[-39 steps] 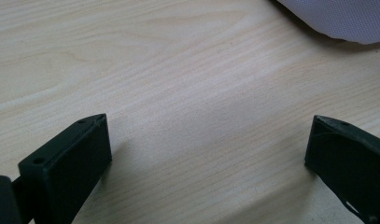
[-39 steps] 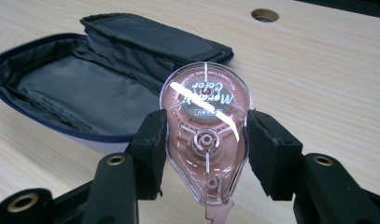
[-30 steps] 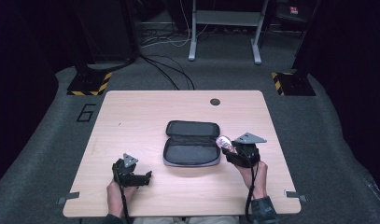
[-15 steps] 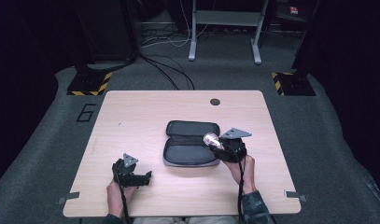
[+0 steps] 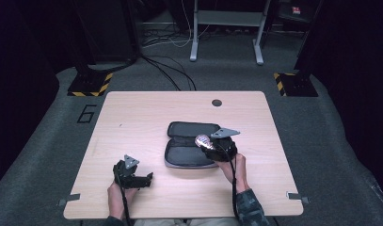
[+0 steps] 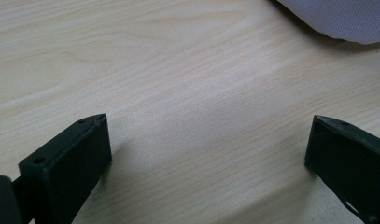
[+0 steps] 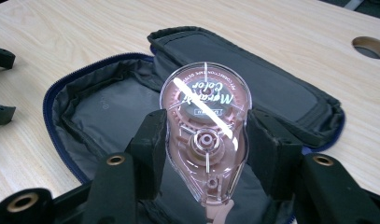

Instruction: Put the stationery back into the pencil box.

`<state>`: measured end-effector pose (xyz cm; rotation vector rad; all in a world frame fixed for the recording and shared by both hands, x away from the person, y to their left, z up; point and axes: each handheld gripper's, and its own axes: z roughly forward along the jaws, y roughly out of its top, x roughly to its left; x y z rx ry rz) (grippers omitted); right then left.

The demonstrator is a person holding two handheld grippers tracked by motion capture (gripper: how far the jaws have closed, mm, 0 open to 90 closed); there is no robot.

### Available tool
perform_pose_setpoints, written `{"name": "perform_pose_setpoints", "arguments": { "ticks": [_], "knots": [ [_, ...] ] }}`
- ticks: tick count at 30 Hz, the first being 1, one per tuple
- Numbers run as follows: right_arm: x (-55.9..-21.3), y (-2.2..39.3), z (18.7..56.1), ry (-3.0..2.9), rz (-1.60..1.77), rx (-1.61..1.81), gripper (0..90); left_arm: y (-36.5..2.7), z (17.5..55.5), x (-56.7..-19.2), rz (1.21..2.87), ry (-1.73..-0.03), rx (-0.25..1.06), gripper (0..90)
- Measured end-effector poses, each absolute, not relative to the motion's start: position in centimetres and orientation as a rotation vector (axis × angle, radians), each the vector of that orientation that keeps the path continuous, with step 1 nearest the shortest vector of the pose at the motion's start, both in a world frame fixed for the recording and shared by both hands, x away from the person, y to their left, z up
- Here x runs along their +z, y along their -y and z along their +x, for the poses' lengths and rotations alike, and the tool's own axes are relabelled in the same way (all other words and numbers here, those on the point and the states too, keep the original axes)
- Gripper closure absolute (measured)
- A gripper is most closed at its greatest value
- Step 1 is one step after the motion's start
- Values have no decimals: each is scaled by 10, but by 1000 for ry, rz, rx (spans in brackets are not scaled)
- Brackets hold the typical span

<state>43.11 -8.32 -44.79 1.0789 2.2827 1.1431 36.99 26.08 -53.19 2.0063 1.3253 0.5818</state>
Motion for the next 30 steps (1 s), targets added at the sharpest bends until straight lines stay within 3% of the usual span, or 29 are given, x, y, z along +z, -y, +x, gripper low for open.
{"name": "perform_pose_setpoints", "arguments": {
  "ticks": [30],
  "knots": [
    [-492,37,451,-2489,1119,966,496,-261,370,-532,2005,-1326,583,2]
  ]
}}
